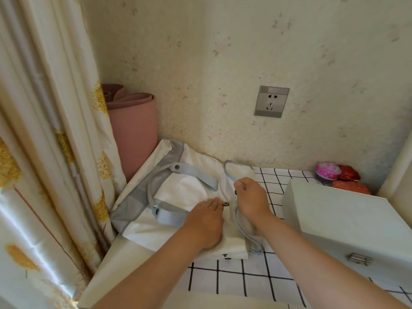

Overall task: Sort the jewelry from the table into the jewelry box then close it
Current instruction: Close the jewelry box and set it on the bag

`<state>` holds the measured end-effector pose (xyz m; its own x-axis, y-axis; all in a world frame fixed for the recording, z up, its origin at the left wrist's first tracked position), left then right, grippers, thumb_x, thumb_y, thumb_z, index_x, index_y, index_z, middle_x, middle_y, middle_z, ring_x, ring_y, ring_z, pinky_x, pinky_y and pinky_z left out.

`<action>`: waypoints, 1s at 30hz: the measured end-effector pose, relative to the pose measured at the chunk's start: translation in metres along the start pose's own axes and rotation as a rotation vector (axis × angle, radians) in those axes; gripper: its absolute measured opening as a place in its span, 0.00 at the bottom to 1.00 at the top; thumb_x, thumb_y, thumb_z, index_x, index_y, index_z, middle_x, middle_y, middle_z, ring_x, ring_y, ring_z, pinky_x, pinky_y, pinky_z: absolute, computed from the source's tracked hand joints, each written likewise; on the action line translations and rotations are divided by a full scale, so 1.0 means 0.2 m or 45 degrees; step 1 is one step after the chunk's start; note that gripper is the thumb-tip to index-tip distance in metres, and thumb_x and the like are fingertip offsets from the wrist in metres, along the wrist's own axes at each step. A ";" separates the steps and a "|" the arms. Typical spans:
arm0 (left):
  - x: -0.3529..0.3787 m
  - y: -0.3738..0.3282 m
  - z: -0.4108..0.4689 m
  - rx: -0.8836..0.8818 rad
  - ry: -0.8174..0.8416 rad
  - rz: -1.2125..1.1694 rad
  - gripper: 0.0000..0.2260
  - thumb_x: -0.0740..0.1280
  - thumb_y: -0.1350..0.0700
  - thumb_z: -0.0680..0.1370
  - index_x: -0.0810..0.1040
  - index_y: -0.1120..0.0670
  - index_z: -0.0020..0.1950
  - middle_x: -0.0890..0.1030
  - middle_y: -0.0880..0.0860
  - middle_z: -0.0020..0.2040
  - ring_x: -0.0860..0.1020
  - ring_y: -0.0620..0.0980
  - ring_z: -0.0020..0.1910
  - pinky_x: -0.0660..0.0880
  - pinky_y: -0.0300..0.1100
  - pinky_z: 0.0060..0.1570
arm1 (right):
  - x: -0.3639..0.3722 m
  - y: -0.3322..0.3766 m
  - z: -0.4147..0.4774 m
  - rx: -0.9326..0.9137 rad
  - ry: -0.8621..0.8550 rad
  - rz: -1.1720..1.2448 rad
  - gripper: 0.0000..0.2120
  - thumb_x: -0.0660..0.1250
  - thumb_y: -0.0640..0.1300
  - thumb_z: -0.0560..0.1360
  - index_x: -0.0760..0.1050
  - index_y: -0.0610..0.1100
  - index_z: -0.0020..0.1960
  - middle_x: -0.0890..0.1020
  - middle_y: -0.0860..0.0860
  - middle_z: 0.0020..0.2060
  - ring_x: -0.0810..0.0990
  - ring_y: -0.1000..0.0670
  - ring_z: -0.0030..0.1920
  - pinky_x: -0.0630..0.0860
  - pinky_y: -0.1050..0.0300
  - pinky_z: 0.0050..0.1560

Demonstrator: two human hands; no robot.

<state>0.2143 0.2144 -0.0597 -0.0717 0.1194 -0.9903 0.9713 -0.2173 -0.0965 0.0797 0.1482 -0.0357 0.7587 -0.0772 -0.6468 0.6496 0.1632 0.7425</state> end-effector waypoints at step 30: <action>-0.34 -0.64 0.03 0.568 -0.562 -0.499 0.19 0.63 0.54 0.81 0.70 0.49 0.72 0.72 0.48 0.69 0.66 0.45 0.70 0.59 0.31 0.66 | -0.87 -0.27 -0.28 -0.227 0.419 -0.536 0.25 0.51 0.57 0.84 0.62 0.50 0.78 0.63 0.49 0.78 0.60 0.49 0.77 0.57 0.54 0.75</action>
<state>0.0942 0.2287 0.0187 -0.5703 -0.1114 -0.8139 0.6782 -0.6230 -0.3899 -0.0913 0.2083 0.0269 0.3619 0.1348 -0.9224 0.8532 0.3507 0.3860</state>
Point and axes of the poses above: each hand's wrist, its own z-axis towards the middle knuckle, its own x-axis out of the palm, y = z × x, the point moved 1 cm from there along z, towards the middle knuckle
